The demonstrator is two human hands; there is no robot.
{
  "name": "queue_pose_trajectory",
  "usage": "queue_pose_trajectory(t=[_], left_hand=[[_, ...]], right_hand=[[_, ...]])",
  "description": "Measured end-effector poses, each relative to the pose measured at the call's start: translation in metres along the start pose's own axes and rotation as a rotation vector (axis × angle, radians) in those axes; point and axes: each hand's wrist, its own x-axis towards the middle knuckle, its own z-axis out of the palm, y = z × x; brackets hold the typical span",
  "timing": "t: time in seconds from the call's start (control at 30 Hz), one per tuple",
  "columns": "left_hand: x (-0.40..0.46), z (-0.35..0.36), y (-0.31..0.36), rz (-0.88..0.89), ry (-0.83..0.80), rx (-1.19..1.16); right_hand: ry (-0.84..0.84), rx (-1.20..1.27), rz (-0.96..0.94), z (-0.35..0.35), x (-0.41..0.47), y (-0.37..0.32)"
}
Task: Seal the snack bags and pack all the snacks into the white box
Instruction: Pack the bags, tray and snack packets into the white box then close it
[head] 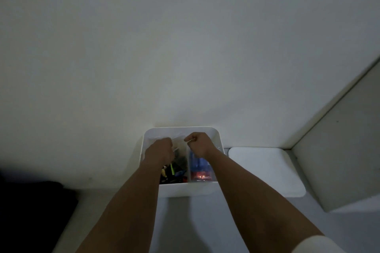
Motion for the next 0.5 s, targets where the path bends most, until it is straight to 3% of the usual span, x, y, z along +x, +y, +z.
queue_pose_trajectory(t=[0.13, 0.33, 0.5], left_hand=[[-0.004, 0.006, 0.055, 0.059, 0.072, -0.114], [0.004, 0.045, 0.163, 0.127, 0.023, -0.236], [0.012, 0.102, 0.24, 0.134, -0.059, -0.223]], right_hand=[[0.122, 0.01, -0.022, -0.038, -0.021, 0.025], [0.321, 0.038, 0.044, -0.128, -0.041, 0.091], [0.37, 0.008, 0.185, -0.204, -0.047, 0.167]])
